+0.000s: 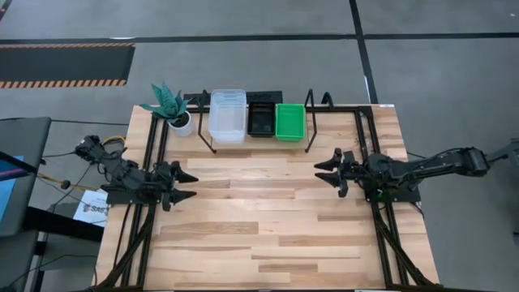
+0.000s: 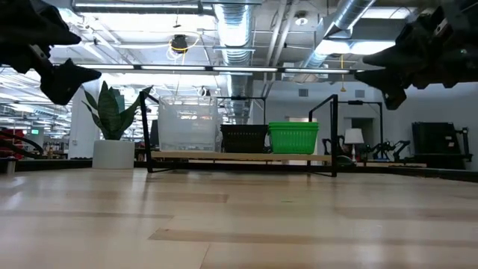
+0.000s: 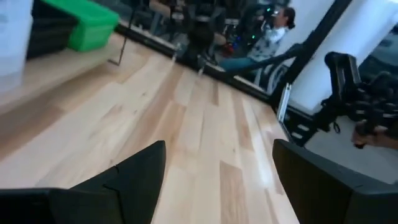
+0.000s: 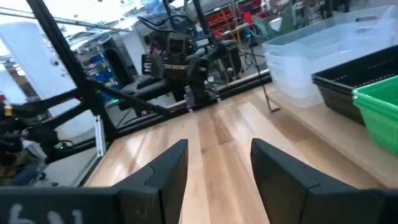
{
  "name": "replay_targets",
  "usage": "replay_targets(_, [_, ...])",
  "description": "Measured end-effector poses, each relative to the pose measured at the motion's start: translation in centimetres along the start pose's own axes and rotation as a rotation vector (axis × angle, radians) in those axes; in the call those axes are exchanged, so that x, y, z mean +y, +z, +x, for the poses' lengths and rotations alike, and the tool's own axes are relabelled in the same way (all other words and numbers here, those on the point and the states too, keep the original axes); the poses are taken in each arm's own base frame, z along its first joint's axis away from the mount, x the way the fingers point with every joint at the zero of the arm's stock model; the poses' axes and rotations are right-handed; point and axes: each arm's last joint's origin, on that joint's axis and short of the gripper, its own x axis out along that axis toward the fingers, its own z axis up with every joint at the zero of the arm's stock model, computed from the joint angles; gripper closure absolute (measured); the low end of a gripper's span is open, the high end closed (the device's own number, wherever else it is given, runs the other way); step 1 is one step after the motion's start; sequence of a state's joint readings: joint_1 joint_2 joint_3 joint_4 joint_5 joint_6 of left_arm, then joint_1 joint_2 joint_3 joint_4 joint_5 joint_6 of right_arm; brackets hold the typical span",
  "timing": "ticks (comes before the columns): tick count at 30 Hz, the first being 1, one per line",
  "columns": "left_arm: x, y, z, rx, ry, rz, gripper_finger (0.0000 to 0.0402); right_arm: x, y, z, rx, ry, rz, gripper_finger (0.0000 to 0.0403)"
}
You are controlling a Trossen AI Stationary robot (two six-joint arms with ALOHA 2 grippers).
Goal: Stack baskets on shelf by color
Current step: Return to Home Position
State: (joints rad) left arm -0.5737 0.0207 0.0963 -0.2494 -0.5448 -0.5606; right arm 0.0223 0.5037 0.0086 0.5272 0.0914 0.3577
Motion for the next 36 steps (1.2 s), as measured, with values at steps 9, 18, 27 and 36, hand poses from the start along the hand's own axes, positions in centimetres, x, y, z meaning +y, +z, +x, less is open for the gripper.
replay_targets(9, [-0.08,-0.09,0.01,0.022,-0.031,0.039,0.0118,-0.24,-0.51,-0.02,0.048,-0.034,-0.021,0.0208])
replay_targets(18, [-0.07,-0.11,0.01,0.023,-0.032,0.043,0.0118,-0.25,-0.53,-0.03,0.048,-0.035,0.002,0.0205])
replay_targets(27, [-0.06,-0.13,0.01,0.024,-0.030,0.025,0.0118,-0.25,-0.55,-0.03,0.049,-0.035,0.003,0.0207])
replay_targets(36, [-0.05,-0.14,0.02,0.024,-0.028,0.023,0.0118,-0.26,-0.57,-0.04,0.049,-0.035,0.003,0.0207])
